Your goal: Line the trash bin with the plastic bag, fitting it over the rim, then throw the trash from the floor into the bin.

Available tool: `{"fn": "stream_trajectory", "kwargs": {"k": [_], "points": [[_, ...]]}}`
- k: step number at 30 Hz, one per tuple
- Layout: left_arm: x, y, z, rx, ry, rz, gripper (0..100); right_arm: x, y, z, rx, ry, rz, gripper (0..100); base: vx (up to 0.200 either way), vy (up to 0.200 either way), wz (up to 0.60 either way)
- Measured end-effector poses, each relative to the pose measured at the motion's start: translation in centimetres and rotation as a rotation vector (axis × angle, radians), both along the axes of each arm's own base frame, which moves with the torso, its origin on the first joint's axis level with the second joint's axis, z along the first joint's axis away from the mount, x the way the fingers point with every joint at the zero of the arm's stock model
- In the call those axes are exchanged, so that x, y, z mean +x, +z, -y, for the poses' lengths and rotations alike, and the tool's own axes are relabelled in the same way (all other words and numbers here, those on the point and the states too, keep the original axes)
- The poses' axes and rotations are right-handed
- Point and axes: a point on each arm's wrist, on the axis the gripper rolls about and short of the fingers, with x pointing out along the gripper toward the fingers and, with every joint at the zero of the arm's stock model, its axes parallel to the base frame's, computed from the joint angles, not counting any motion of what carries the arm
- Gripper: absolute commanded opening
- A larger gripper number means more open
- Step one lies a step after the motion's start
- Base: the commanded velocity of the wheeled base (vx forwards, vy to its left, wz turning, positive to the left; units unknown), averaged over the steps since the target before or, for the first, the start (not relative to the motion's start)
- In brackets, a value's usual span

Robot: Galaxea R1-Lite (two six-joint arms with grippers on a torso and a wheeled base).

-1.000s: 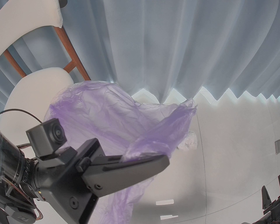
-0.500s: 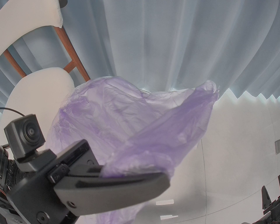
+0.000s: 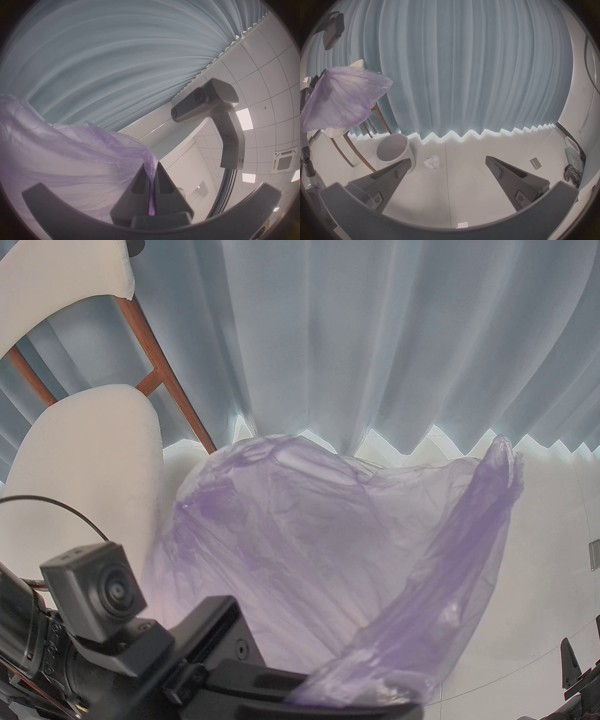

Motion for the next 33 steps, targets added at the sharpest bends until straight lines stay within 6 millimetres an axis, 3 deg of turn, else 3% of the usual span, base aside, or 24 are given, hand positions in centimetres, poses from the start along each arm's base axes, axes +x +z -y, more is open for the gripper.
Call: {"fn": "stream_trajectory", "kwargs": {"k": [14, 26, 33], "points": [[1.0, -1.0, 0.5, 0.038, 0.034, -0.017, 0, 0.0, 0.0, 0.0, 0.000, 0.000, 0.000, 100, 0.000, 0.000, 0.00], [6.5, -0.7, -2.6, 0.029, 0.326, 0.044, 0, 0.0, 0.0, 0.0, 0.000, 0.001, 0.000, 100, 0.000, 0.000, 0.00], [7.2, -0.5, -3.1, 0.022, 0.366, 0.055, 0, 0.0, 0.0, 0.0, 0.000, 0.001, 0.000, 100, 0.000, 0.000, 0.00]]}}
